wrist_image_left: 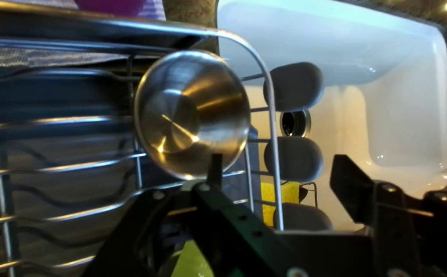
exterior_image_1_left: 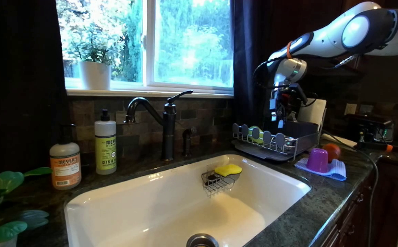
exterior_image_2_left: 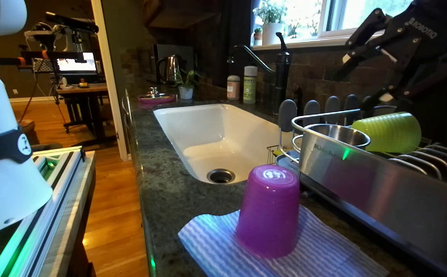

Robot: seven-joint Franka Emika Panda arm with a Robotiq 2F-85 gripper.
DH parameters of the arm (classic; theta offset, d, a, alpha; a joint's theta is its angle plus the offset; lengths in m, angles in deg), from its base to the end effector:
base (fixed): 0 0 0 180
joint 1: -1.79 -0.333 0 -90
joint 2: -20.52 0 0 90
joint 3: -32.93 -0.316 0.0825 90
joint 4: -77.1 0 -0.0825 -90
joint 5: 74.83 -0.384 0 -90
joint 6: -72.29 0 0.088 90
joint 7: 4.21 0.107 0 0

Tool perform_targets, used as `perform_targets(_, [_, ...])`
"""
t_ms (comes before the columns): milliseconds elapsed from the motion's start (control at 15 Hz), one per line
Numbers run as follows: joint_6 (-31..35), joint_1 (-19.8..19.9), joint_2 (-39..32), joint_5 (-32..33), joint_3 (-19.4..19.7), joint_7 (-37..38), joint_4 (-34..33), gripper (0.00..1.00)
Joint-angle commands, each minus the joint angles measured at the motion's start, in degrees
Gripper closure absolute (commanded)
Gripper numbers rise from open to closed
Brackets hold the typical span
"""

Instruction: Move the yellow cup on the drying rack and place it next to the purple cup

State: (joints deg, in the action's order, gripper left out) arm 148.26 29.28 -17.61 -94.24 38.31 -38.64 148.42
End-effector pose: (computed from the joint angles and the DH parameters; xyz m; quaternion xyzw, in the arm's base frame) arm 0.5891 -0.3142 0.3485 -0.9488 -0.0064 0.1598 0.2723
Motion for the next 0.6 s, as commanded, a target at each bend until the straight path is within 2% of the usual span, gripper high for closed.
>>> perform_targets(0, [-2.58,0.41,1.62,-0.22,-0.4,-1.96,2.93,0.58])
perform_targets(67, [-1.65,0.22,1.87,0.5,-0.24,-3.15,3.15,0.15])
perform_targets(133, [-0.93,0.26,2.02,0.5,-0.13,-3.57,3.17,0.2])
perform_targets(200, [0.7,0.12,2.51,0.79,0.12,-4.3,3.48,0.19])
perform_targets(400, [9.57,-0.81,4.53,4.48,1.17,-8.12,4.77,0.0])
perform_targets(533, [16.3,-0.65,5.72,4.46,0.76,-10.91,5.9,0.0])
